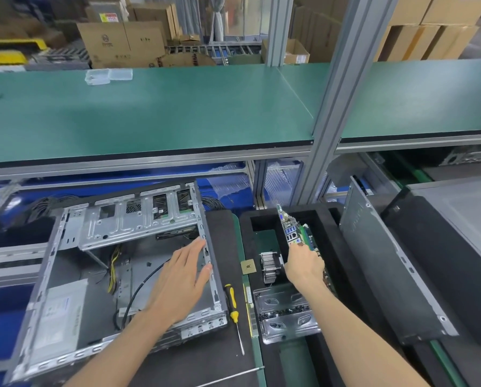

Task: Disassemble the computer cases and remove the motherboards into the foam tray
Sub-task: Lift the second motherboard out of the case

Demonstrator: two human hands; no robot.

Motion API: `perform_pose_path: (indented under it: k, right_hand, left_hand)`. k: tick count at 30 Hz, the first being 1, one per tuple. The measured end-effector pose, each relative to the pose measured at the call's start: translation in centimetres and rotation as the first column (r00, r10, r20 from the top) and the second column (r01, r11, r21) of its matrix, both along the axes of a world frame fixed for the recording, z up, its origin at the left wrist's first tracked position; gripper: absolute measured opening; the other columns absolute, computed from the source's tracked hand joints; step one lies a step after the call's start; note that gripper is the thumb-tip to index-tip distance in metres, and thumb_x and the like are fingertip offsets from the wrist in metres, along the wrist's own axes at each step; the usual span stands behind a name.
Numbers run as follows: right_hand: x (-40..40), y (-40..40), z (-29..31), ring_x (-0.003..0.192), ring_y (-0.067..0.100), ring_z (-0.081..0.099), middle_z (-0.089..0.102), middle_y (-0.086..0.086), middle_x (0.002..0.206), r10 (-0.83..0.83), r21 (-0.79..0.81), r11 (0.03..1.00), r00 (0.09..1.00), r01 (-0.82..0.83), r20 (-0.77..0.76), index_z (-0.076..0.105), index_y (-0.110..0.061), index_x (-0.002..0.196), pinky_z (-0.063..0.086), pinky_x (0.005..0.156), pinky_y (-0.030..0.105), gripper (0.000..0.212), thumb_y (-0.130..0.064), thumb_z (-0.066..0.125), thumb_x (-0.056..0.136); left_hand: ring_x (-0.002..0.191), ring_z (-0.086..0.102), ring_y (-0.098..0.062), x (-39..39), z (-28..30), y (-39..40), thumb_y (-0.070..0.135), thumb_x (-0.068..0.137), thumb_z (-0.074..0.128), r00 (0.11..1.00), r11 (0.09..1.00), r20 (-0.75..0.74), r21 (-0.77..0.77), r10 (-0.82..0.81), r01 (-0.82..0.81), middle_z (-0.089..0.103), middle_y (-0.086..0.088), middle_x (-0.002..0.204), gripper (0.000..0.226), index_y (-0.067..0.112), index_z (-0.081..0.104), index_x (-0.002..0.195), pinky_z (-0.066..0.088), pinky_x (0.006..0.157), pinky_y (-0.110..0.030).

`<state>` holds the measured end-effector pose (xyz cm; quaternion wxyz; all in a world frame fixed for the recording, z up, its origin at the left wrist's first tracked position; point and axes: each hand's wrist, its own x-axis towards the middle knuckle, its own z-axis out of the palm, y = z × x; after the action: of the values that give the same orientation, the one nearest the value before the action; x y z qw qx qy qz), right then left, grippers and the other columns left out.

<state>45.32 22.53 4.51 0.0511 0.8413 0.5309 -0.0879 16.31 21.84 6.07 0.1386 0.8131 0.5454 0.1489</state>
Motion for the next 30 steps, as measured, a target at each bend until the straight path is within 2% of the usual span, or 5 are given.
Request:
perform_pose_path:
  k: [8,12,16,22,30]
  right_hand:
    - [-2.1,1.1,5.5,0.089,0.032,0.065,0.067,0.008,0.098,0.132,0.180,0.973,0.989,-0.141,0.059,0.061,-0.013,0.092,0.040,0.064,0.034,0.016,-0.027,0.053,0.092]
    - [-8.0,2.4,7.8,0.095,0.035,0.063,0.066,0.014,0.099,0.304,0.319,0.919,0.932,-0.233,-0.197,0.063,-0.010,0.100,0.048,0.073,0.037,0.034,-0.041,0.049,0.097]
    - [-14.9,1.7,7.0,0.106,0.034,0.060,0.062,0.012,0.119,0.365,0.288,0.925,0.791,-0.248,-0.490,0.050,-0.011,0.129,0.049,0.083,0.041,0.051,-0.051,0.051,0.097]
    - [-18.9,1.5,4.8,0.114,0.040,0.054,0.046,0.021,0.138,0.236,0.160,0.971,0.820,-0.177,-0.521,-0.005,-0.015,0.157,0.042,0.083,0.043,0.082,-0.016,0.052,0.099]
    - [-19.4,0.9,4.7,0.104,0.041,0.055,0.055,0.023,0.116,0.211,0.178,0.973,0.873,-0.145,-0.441,0.028,-0.004,0.136,0.039,0.071,0.038,0.050,-0.004,0.057,0.094]
  left_hand:
    - [0.137,0.038,-0.013,-1.1,1.9,0.0,0.055,0.103,0.029,0.998,0.999,0.037,-0.025,0.043,-0.042,0.037,0.008,0.155,0.056,0.027,0.031,0.152,0.034,0.112,-0.036]
    - [0.126,0.047,-0.021,-7.3,4.0,1.4,0.040,0.099,0.051,0.970,0.968,0.020,0.062,0.244,-0.244,0.054,-0.002,0.139,0.048,0.019,0.048,0.142,0.038,0.107,-0.041]
    - [0.124,0.045,-0.037,-15.4,5.0,1.6,0.037,0.096,0.057,0.802,0.802,-0.053,0.104,0.596,-0.589,0.054,-0.016,0.135,0.049,0.011,0.050,0.137,0.040,0.101,-0.051]
    - [0.119,0.049,-0.048,-21.3,2.9,0.7,0.058,0.096,0.048,0.558,0.485,-0.177,-0.330,0.811,-0.810,0.050,-0.026,0.135,0.067,0.007,0.036,0.139,0.044,0.095,-0.053]
    - [0.110,0.053,-0.053,-21.7,2.1,1.7,0.023,0.106,0.036,0.631,0.600,-0.166,-0.203,0.758,-0.774,0.055,-0.036,0.120,0.031,-0.005,0.041,0.120,0.040,0.092,-0.054]
